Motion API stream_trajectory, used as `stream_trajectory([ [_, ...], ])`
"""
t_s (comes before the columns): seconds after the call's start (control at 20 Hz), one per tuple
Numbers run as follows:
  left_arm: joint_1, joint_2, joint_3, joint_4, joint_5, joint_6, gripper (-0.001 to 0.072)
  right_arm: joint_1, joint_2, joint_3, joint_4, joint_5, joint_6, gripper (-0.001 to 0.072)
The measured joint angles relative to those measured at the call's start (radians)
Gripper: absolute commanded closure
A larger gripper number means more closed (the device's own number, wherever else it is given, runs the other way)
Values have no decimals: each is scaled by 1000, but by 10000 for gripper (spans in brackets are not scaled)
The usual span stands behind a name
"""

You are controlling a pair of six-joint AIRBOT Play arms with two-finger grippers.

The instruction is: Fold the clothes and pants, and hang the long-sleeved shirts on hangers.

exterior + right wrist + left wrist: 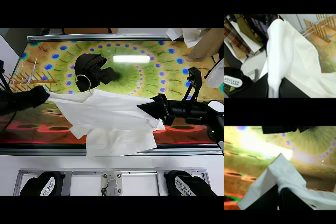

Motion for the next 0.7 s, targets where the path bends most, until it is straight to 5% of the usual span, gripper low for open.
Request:
stream_trajectory([
  [0.7, -492, -249, 551, 235, -307, -30, 690, 97, -100, -104, 303, 3, -169, 684],
])
